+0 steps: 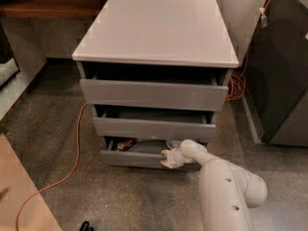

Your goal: Pick blue plastic bottle from bottom drawer and place on counter

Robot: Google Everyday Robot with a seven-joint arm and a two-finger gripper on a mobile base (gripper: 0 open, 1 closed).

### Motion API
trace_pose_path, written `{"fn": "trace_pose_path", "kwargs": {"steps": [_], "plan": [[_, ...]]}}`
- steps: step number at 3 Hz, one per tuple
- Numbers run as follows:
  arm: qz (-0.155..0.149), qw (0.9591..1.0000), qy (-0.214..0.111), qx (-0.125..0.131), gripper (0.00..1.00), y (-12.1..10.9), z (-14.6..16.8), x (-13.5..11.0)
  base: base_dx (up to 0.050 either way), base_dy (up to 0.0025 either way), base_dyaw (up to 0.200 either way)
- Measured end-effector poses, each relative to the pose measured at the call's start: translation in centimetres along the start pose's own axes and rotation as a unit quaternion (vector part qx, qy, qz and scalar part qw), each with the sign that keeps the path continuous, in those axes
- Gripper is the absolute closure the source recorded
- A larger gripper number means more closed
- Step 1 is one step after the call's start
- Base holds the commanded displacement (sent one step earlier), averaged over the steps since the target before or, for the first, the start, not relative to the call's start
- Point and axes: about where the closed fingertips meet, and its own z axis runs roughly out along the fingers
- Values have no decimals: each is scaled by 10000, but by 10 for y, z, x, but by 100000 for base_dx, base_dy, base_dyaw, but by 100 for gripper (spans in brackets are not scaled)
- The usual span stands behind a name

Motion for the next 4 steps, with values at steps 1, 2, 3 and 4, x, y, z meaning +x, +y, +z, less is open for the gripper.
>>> {"fn": "trace_pose_path", "kwargs": {"steps": [1,2,3,4], "plan": [[0,10000,0,0,98,-1,-3,-2,0,0,0],[1,10000,0,-1,100,-1,-4,-3,0,0,0],[1,10000,0,-1,100,-1,-4,-3,0,0,0],[87,9999,-13,-83,100,19,-3,7,0,0,0]]}}
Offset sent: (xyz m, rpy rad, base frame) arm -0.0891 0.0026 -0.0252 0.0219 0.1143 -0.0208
